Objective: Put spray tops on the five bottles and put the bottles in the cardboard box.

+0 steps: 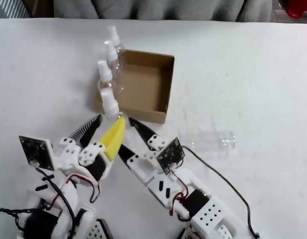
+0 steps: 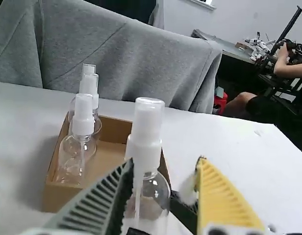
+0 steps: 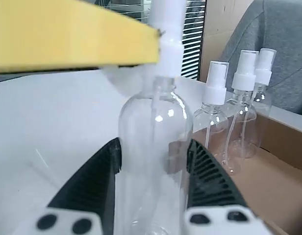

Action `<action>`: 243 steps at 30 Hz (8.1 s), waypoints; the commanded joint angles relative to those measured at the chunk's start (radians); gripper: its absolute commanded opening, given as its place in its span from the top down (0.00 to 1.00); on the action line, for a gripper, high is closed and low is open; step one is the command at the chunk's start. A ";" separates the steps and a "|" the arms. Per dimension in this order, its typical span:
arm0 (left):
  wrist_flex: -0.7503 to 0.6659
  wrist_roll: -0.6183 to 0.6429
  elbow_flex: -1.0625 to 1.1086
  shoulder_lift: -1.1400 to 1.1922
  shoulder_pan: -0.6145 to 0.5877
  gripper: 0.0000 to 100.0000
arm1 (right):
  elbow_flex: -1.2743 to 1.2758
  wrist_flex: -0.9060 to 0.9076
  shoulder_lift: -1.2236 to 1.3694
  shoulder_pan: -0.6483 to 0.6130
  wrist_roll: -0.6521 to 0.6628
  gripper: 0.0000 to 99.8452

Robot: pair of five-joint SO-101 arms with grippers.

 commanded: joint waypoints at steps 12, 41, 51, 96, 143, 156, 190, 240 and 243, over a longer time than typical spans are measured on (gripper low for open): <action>0.074 -0.017 -0.204 -0.008 -0.125 0.80 | -0.035 -0.028 -0.005 0.008 0.006 0.98; -0.006 -0.150 0.288 -0.007 -0.674 0.98 | -0.069 -0.035 -0.007 0.154 0.006 0.98; -0.158 -0.152 0.477 -0.007 -0.682 0.98 | -0.129 -0.033 -0.004 0.340 -0.163 0.98; -0.012 -0.103 0.239 -0.007 0.308 0.98 | -0.535 -0.145 0.490 0.196 -0.327 0.98; -0.061 -0.210 0.331 -0.007 0.260 0.98 | -0.334 -0.278 0.456 0.022 -0.276 0.99; -0.155 -0.247 0.431 -0.007 0.252 0.98 | -0.328 -0.166 0.426 0.031 -0.270 0.99; -0.167 -0.287 0.460 -0.005 0.002 0.98 | -0.333 0.282 0.005 0.232 -0.267 0.99; -0.032 -0.456 0.479 -0.004 -0.567 0.98 | -1.010 -0.097 1.237 0.535 -0.112 0.98; -0.032 -0.456 0.479 -0.004 -0.565 0.98 | -1.053 -0.097 1.303 0.535 -0.112 0.98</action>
